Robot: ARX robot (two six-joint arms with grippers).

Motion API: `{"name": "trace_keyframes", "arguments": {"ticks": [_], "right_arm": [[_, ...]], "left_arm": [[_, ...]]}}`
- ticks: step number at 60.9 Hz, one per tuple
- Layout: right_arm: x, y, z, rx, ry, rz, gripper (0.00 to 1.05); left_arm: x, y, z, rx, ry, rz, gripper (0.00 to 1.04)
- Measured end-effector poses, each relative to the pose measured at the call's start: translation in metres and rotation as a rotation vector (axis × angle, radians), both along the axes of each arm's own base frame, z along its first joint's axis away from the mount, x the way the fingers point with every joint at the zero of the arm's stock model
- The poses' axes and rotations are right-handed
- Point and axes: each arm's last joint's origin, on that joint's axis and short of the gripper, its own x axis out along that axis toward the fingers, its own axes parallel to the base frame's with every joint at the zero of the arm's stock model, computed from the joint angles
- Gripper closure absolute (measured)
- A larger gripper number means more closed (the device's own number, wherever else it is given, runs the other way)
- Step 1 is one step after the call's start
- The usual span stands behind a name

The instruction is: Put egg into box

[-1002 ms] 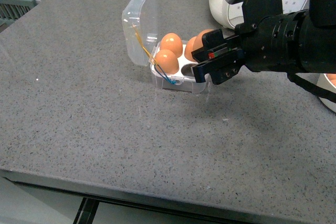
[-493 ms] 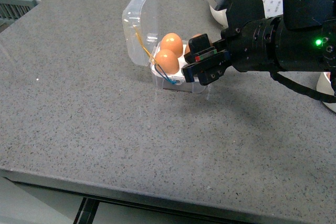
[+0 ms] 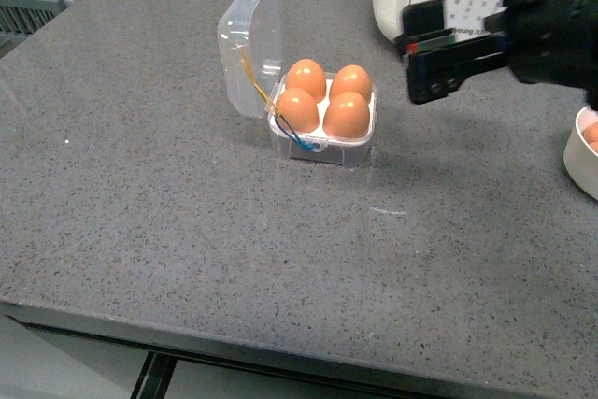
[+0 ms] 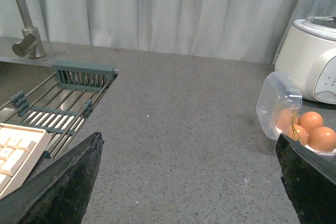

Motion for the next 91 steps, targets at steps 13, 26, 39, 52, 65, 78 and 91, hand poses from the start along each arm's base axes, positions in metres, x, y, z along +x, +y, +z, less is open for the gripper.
{"name": "trace_keyframes", "arguments": {"ticks": [13,26,39,52,65,78,91], "right_arm": [[-0.073,-0.041,0.011,0.039,-0.201,-0.271,0.21],[-0.115,-0.067,0.012,0.102,-0.332,-0.36,0.58],[-0.137,-0.077,0.011,0.103,-0.327,-0.359,0.94],[-0.157,-0.091,0.012,0.112,-0.326,-0.345,1.04],[-0.172,-0.094,0.013,0.111,-0.331,-0.364,1.04],[-0.181,-0.094,0.016,0.113,-0.341,-0.364,1.04],[-0.19,-0.095,0.018,0.115,-0.35,-0.363,1.04]], "left_arm": [[0.0,0.0,0.0,0.0,0.0,0.0,0.07],[0.0,0.0,0.0,0.0,0.0,-0.001,0.07],[0.0,0.0,0.0,0.0,0.0,0.0,0.07],[0.0,0.0,0.0,0.0,0.0,0.0,0.07],[0.0,0.0,0.0,0.0,0.0,0.0,0.07],[0.0,0.0,0.0,0.0,0.0,0.0,0.07],[0.0,0.0,0.0,0.0,0.0,0.0,0.07]]}}
